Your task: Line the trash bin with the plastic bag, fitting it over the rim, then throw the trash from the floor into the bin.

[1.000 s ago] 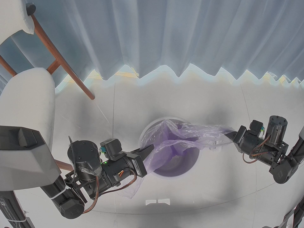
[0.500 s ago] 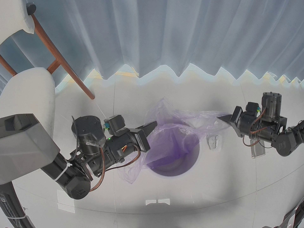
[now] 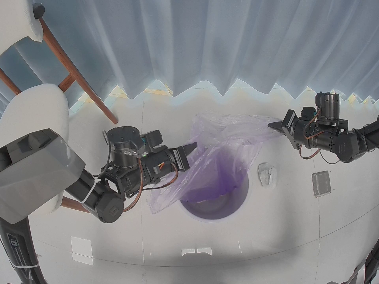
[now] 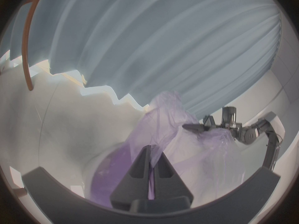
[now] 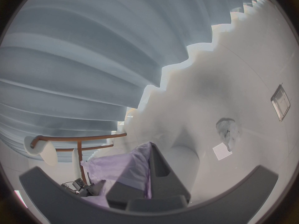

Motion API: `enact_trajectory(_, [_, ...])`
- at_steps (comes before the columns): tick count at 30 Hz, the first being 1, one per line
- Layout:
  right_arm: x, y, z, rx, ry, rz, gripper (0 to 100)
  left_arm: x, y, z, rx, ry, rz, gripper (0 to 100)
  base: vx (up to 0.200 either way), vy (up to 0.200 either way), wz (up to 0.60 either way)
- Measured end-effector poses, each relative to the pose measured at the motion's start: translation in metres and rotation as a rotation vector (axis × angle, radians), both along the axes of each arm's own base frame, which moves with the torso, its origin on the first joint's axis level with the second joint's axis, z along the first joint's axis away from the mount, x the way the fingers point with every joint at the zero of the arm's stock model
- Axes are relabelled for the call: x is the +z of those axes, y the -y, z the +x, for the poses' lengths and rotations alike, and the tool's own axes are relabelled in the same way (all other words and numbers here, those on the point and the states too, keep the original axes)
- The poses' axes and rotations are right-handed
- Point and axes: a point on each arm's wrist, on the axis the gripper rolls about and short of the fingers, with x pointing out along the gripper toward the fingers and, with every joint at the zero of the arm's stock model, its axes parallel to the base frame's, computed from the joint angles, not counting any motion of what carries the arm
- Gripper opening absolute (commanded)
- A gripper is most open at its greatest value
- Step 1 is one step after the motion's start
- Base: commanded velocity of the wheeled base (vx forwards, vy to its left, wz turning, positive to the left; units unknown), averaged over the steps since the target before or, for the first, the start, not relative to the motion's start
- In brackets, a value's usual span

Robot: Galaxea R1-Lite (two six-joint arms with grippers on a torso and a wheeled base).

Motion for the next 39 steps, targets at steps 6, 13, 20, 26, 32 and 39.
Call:
enact_trajectory(6, [-0.017, 0.003, 0.018, -0.023, 0.031, -0.006, 0, -0.004, -0.007, 0.022, 0.045, -0.042, -0.078, 0, 0.000, 0.000, 0.00])
enact_trajectory(13, [-0.037, 0.005, 0.031, -0.051, 0.040, 0.003, 0, -0.011, -0.008, 0.032, 0.060, -0.064, -0.097, 0, 0.000, 0.000, 0.00])
enact_trajectory(20, [-0.059, 0.004, 0.043, -0.057, 0.032, 0.011, 0, -0.026, -0.009, 0.050, 0.097, -0.075, -0.104, 0, 0.000, 0.000, 0.00])
enact_trajectory(26, [-0.078, 0.003, 0.050, -0.062, 0.000, 0.015, 0, -0.036, -0.016, 0.066, 0.135, -0.119, -0.147, 0, 0.000, 0.000, 0.00])
enact_trajectory(32, [-0.088, 0.003, 0.054, -0.065, -0.020, 0.014, 0, -0.043, -0.023, 0.076, 0.159, -0.125, -0.151, 0, 0.000, 0.000, 0.00])
enact_trajectory(39, [-0.094, 0.010, 0.060, -0.084, -0.030, 0.014, 0, -0.053, -0.028, 0.084, 0.171, -0.135, -0.146, 0, 0.000, 0.000, 0.00])
